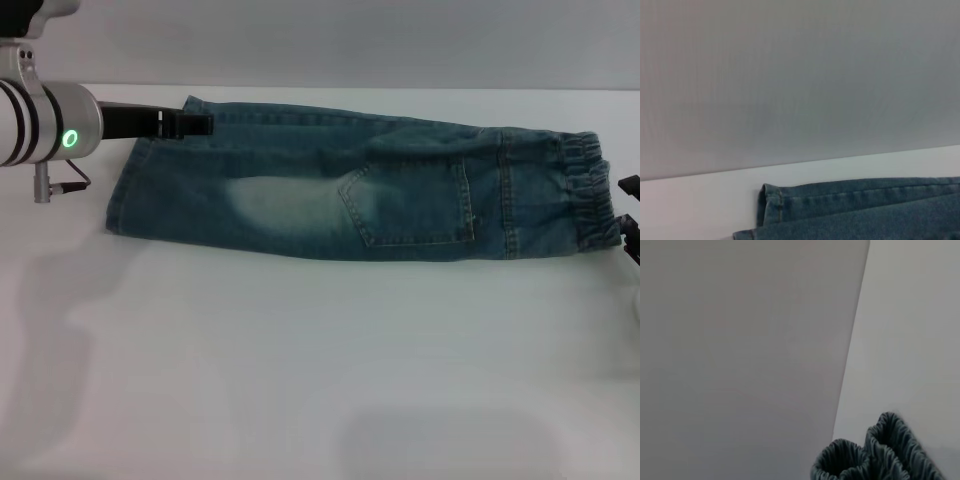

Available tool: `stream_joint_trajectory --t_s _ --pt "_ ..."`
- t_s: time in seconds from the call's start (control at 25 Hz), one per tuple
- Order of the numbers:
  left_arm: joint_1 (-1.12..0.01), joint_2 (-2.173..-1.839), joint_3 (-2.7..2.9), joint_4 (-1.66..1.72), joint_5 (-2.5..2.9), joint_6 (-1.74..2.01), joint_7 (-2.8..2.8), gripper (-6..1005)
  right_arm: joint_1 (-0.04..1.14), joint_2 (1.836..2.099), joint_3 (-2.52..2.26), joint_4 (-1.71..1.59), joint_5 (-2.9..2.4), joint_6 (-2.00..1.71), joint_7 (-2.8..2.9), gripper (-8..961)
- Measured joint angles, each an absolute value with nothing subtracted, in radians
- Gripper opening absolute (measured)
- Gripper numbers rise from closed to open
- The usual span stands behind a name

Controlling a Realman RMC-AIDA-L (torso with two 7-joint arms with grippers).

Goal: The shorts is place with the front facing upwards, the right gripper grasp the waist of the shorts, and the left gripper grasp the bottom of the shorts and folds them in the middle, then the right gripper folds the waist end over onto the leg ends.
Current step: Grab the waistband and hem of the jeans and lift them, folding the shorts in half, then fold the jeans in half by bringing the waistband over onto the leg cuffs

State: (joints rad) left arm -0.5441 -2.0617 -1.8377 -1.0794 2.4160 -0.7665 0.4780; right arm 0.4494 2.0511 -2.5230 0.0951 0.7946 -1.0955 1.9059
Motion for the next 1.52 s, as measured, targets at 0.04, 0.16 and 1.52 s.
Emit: stream_joint_trajectory --t_s 0.04,0.16,1.52 --pt "-0.544 -2.062 -1.838 -1.079 2.416 -0.767 0.478 857 0.452 2.050 -2.521 0.093 0.795 -1.085 1.910 597" --pt "-0.543 -2.062 -1.838 -1.080 2.416 -0.768 0.478 857 0.457 2.048 -2.518 0.088 0.795 -1.071 1.915 598" --pt "-0.546 -2.058 -1.828 -1.068 2.416 -0.754 0.485 856 0.538 2.019 -2.558 0.083 0.734 -1.025 1.918 295"
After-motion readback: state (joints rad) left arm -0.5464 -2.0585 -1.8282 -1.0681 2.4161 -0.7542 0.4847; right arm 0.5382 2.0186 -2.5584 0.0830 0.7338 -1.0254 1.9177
